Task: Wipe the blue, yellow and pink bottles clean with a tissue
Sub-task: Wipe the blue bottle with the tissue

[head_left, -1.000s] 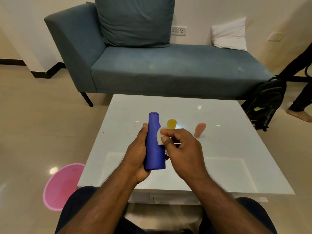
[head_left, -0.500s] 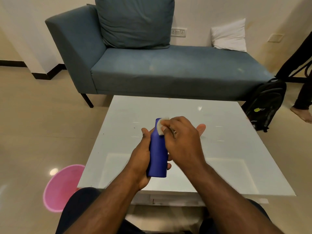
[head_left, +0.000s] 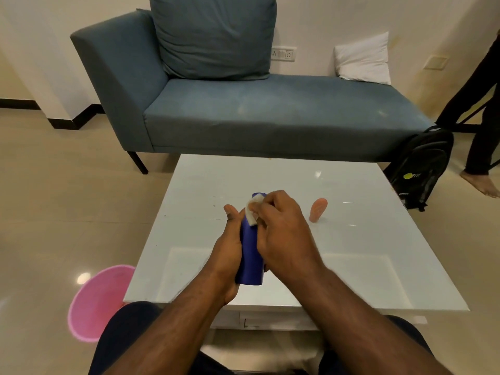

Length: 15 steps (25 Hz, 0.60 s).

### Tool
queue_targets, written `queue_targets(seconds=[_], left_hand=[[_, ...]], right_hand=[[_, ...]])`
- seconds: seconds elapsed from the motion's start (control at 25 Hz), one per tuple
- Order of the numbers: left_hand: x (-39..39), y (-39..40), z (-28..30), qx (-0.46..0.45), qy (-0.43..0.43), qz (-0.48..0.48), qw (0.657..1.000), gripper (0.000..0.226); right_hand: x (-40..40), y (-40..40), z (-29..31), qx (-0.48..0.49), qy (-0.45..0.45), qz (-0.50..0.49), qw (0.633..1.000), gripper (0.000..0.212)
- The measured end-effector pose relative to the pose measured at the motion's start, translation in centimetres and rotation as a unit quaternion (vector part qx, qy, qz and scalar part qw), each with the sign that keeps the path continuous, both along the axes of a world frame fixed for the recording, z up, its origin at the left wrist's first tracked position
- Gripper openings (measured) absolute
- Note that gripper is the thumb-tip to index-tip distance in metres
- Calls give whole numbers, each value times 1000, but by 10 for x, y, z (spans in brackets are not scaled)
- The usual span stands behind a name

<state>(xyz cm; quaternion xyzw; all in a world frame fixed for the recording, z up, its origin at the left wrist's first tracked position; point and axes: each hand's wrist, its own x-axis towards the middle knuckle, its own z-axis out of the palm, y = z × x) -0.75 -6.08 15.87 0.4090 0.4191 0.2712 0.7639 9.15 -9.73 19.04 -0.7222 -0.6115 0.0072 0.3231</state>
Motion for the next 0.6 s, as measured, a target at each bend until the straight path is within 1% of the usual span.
queue_targets(seconds=[0.08, 0.16, 0.24, 0.28, 0.36, 0.4, 0.52, 0.6], left_hand=[[-3, 2, 2, 0, -18, 10, 1000, 63], [-4, 2, 2, -6, -34, 12, 999, 65], [-4, 0, 0, -14, -33, 13, 999, 70], [-3, 0, -2, -19, -31, 16, 999, 72], [-2, 1, -1, -35, -38, 21, 998, 71], [-3, 3, 0, -44, -48, 24, 998, 70], [-8, 9, -1, -63, -80, 36, 994, 69], [-8, 8, -3, -70, -76, 32, 994, 67]], right_hand=[[-14, -17, -5, -16, -9, 59, 998, 23], [-10, -23, -7, -20, 0, 81, 996, 22], [0, -13, -8, -10, 18, 54, 998, 15], [3, -6, -9, 0, 42, 37, 998, 11], [0, -1, -9, 42, 84, 14, 996, 10], [-6, -4, -12, 31, 93, 10, 995, 10], [-22, -30, -23, 18, 6, 74, 997, 18], [-14, -33, -25, 16, 17, 78, 997, 15]])
